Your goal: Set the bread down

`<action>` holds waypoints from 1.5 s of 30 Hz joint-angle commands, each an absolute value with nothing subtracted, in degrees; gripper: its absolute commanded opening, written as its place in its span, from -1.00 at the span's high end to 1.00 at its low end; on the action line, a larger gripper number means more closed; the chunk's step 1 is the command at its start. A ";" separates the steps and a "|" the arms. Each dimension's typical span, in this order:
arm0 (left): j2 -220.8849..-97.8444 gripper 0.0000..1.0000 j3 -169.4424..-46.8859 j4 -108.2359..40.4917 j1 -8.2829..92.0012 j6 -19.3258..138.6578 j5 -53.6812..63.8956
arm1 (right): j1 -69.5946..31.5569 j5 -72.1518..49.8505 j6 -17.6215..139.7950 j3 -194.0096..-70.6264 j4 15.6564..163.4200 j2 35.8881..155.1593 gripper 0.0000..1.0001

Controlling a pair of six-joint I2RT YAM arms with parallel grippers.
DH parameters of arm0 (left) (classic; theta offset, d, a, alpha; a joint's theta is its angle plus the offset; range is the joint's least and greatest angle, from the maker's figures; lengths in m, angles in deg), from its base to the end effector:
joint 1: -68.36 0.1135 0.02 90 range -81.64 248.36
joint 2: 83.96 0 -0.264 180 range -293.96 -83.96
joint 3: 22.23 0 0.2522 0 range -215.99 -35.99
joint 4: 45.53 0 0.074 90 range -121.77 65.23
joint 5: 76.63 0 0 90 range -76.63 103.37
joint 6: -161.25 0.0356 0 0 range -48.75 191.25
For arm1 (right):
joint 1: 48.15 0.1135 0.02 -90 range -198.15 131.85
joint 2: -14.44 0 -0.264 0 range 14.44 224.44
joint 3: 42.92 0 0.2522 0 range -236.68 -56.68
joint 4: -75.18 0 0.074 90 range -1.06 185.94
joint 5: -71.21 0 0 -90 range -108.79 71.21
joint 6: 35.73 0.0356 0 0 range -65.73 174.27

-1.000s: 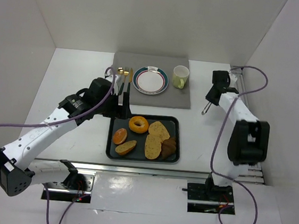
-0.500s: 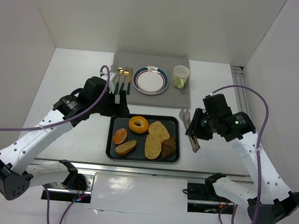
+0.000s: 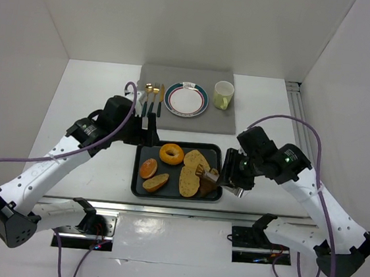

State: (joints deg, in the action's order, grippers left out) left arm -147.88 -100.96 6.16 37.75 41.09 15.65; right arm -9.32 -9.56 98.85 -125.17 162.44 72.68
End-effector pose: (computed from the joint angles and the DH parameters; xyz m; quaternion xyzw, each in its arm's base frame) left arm 0.2033 -0.1186 0.3493 -0.0054 0.8943 -0.2108 0.3946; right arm 0.1215 0.1051 0.3431 0.0300 0.9694 0.2118 0.1201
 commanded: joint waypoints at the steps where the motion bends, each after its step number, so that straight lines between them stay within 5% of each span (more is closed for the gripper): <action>1: -147.33 -0.98 -100.51 4.98 38.04 41.89 15.04 | -7.11 -10.61 102.44 -125.15 164.18 70.87 -0.08; 8: -147.33 -0.98 -99.45 4.44 38.04 41.89 13.98 | -5.96 -14.82 105.77 -124.70 164.18 70.34 -0.02; 16: -151.28 -0.98 -100.59 5.14 35.05 42.60 8.52 | -5.96 -26.52 104.02 -138.33 163.19 76.92 0.06; 28: -152.43 -0.98 -102.35 6.99 34.43 42.77 11.52 | -7.54 -31.00 103.94 -133.41 164.35 74.74 0.14; 45: -152.43 -0.98 -102.88 8.13 34.96 41.71 14.43 | -25.81 -35.85 89.97 -135.26 164.35 75.88 0.12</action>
